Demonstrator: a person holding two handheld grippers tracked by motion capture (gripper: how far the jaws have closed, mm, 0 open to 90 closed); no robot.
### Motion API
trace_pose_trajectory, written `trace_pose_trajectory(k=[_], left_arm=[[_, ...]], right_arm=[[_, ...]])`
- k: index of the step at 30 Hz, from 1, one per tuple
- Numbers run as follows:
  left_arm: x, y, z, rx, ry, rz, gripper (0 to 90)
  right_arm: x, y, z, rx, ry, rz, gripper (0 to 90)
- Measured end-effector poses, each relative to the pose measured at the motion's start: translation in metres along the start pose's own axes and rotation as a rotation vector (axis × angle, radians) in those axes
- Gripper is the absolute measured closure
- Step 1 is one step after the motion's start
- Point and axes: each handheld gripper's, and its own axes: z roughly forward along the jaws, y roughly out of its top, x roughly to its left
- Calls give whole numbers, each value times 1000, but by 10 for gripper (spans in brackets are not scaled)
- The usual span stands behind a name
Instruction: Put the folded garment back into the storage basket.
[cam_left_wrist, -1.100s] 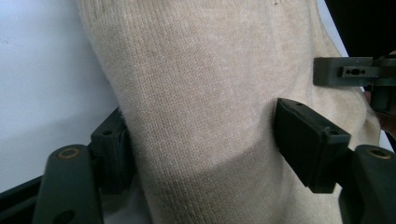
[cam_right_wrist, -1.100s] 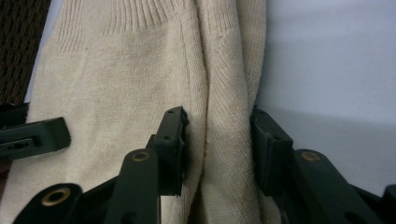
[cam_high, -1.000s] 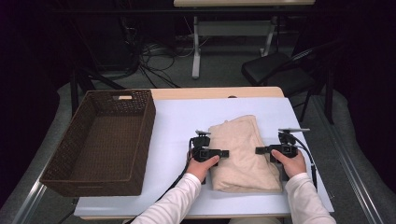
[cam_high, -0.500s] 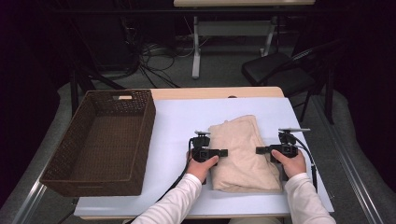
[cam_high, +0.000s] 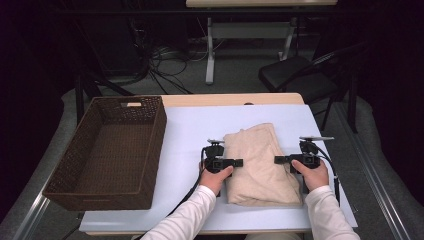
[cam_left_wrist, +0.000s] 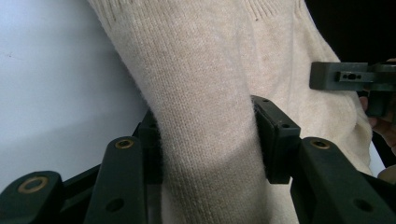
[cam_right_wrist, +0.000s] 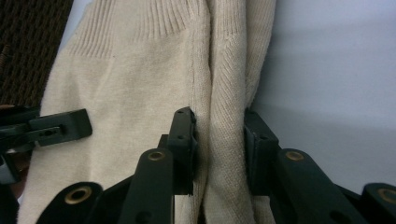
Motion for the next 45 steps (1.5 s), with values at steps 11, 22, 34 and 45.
trace_pose_trajectory(k=[11, 22, 34, 45], left_arm=[[-2, 1, -3, -7, 1, 6, 551], [-4, 5, -7, -5, 8, 23, 561], [-8, 10, -11, -8, 11, 29, 569], [-11, 15, -18, -11, 18, 42, 574]], right_arm=[[8, 2, -8, -19, 6, -9, 697], [16, 3, -13, -46, 4, -23, 702], [22, 5, -19, -71, 18, -19, 706], [32, 7, -25, -90, 21, -44, 709]])
